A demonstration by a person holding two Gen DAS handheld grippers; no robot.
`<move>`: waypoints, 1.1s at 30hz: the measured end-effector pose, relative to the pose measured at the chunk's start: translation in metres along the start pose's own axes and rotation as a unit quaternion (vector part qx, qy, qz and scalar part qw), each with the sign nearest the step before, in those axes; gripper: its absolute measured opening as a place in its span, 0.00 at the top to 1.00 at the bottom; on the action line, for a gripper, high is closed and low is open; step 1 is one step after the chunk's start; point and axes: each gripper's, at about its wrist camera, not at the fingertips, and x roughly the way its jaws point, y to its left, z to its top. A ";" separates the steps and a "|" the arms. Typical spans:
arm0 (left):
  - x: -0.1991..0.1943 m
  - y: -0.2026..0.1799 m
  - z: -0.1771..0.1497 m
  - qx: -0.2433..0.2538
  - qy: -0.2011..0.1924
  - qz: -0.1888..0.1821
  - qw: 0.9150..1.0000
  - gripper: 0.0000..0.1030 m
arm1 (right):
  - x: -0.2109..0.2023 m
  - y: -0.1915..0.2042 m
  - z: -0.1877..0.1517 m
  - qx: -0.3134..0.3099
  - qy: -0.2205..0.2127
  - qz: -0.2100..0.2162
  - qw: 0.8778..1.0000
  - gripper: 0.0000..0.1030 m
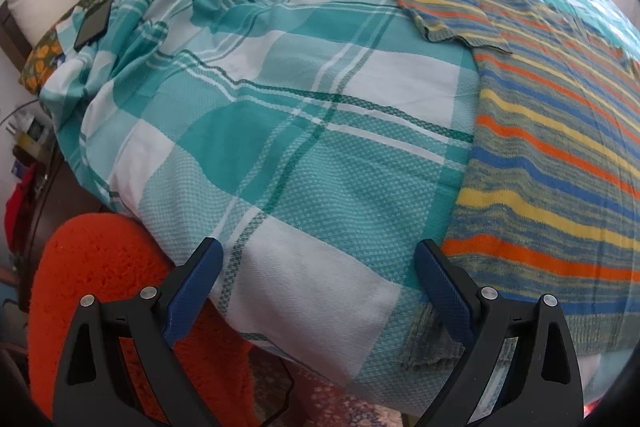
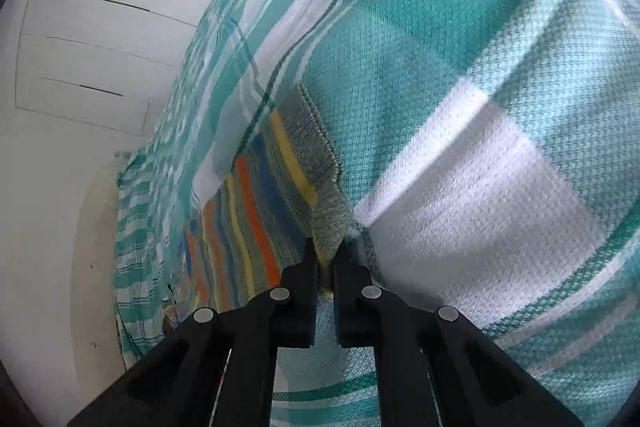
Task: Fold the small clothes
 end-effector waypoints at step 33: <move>0.053 -0.148 0.151 0.320 -0.043 -0.136 0.937 0.24 | -0.150 0.051 -0.207 -0.204 -0.048 -0.080 0.974 0.27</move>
